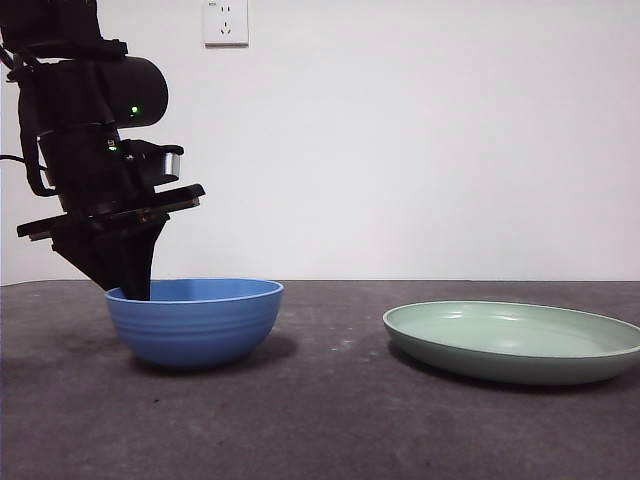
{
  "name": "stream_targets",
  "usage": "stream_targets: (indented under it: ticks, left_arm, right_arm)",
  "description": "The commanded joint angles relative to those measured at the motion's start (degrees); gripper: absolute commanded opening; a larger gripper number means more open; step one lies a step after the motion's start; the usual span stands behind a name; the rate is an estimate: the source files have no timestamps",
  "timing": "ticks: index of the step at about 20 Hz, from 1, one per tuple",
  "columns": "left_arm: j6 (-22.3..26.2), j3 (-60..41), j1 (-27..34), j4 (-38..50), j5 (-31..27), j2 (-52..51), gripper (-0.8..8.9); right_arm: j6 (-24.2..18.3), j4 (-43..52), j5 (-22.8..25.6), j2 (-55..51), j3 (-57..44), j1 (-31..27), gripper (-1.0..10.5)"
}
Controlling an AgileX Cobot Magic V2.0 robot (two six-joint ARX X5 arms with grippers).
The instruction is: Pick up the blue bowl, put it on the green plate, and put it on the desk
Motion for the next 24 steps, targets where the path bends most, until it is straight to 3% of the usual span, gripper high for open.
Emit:
stream_targets:
  ticks: [1,5,11,24]
  left_arm:
    - [-1.09,2.71,-0.74,0.28,0.13,-2.25,0.12]
    - [-3.61,7.41,-4.02,-0.61,1.36,-5.77,0.12]
    - [-5.53,14.36,-13.55,0.39,1.4,-4.5,0.12]
    - [-6.84,35.58,-24.09,-0.39,1.33,20.65,0.12]
  right_arm:
    - [0.17,0.5,0.02,0.26,1.11,0.17,3.7]
    - [0.2,0.5,0.02,0.26,1.11,0.17,3.7]
    - [1.22,0.57,0.24,0.26,1.11,0.17,3.7]
    - [2.32,0.44,0.42,0.22,1.11,0.17,3.7]
